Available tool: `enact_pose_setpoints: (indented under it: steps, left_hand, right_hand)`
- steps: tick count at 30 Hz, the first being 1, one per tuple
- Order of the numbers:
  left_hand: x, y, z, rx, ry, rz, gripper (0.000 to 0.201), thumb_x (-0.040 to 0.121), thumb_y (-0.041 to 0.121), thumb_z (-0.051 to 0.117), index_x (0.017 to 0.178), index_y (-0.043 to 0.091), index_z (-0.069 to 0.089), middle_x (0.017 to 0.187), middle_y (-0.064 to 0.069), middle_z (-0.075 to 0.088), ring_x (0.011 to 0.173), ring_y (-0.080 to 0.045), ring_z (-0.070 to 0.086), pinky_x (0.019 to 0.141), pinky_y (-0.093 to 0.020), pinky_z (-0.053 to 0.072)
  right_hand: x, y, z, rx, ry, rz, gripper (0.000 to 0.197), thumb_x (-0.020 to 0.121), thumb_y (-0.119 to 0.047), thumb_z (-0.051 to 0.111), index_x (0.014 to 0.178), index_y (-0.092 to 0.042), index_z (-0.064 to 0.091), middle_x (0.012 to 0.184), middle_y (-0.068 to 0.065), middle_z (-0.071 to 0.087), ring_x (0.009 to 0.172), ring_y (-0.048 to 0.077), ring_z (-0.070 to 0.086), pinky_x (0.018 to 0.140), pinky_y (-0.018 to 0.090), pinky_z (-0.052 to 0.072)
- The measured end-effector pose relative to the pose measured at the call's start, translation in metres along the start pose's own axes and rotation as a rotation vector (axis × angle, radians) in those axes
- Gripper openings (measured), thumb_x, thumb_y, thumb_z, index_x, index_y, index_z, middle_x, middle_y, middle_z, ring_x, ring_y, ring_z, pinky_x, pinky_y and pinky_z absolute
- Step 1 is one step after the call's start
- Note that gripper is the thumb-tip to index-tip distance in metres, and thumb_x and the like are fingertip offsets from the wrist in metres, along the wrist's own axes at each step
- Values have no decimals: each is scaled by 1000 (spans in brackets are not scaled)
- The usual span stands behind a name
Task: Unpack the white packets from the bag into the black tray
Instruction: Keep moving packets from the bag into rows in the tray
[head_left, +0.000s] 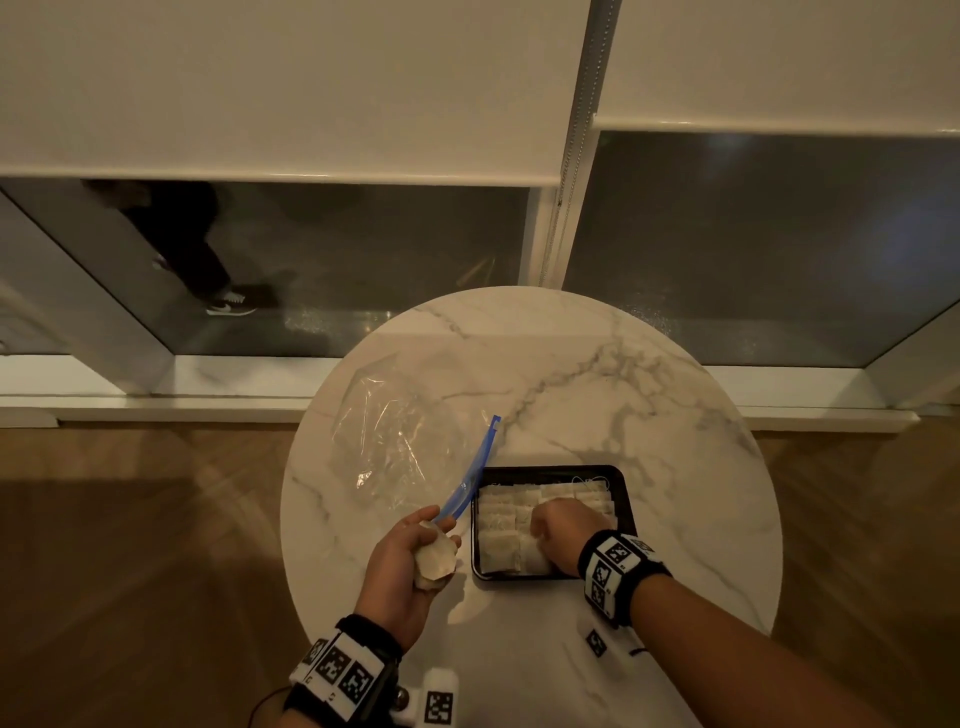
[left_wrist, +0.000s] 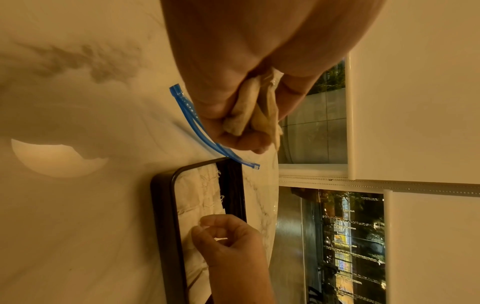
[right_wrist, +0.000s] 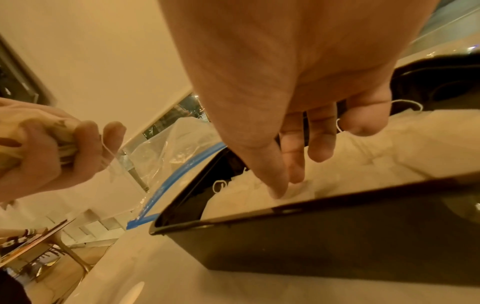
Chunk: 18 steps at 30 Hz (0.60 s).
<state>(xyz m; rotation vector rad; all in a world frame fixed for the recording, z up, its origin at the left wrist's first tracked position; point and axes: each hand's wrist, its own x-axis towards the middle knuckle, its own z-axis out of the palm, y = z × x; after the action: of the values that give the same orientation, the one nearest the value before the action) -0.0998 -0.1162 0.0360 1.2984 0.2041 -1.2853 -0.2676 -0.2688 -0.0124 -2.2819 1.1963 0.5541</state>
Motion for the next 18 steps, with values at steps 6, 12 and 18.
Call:
enact_pose_setpoints:
  steps: [6,12,18]
  left_hand:
    - [-7,1,19,-66,-78,-25,29,94,0,45,117,6,62,102,-14,69,81,-25,64,60,-31,52]
    - [-9,3,40,-269,-185,-82,44,83,16,46,122,1,60,110,-24,65,97,-35,63,78,-42,54]
    - [-9,3,42,-245,-218,6,33,94,3,37,118,3,61,100,-21,67,90,-33,67,83,-41,51]
  right_hand:
    - [-10,-3,-21,461,230,100,4,86,-28,66,89,-27,68,85,-8,65,81,8,61,76,25,53]
    - [-49,-49,-63,926,-13,-76,16,85,-31,72,89,-16,69,74,0,68,57,7,61,46,14,43]
    - [-60,-57,-64,1042,-123,-44,30,76,-18,80,95,-15,58,58,4,63,55,22,60,43,24,44]
